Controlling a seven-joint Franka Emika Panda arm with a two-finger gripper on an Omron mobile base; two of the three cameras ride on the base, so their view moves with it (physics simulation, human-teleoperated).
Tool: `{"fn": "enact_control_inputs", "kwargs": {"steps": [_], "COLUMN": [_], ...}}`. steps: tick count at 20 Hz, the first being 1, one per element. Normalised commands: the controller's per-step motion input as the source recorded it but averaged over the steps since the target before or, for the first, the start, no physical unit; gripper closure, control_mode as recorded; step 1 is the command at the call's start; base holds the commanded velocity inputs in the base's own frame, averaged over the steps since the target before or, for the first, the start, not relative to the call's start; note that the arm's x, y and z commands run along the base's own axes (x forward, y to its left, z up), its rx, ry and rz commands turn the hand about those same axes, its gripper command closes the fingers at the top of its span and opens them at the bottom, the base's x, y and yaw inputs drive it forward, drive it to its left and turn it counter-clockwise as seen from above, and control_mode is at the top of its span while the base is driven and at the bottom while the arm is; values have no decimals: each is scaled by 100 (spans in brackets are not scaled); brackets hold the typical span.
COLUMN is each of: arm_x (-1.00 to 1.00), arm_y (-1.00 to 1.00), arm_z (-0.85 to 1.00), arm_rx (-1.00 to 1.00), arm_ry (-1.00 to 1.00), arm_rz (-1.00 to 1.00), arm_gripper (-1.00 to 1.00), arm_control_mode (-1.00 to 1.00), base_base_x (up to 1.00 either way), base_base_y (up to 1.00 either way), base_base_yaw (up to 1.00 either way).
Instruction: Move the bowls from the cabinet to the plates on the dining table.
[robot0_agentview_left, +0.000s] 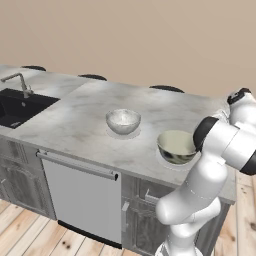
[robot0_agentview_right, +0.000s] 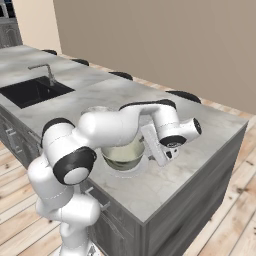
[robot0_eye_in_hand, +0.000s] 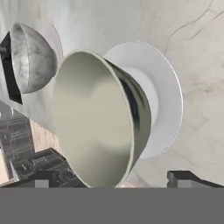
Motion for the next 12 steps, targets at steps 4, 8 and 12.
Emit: {"fn": "enact_control_inputs", "kwargs": {"steps": [4,8,12], "arm_x": [-14,-39,-53], "arm_y": [-9,-6,-10], "arm_z": [56,62,62], "arm_rx": [6,3,5], "arm_ry": [0,-1,-2], "arm_rz": [-1,0,0], "arm_gripper": [-100,-100,-100], "arm_control_mode": [-100,-100,-100], "base_base_x": [0,0,0], "base_base_y": [0,0,0], "base_base_yaw": [0,0,0]}}
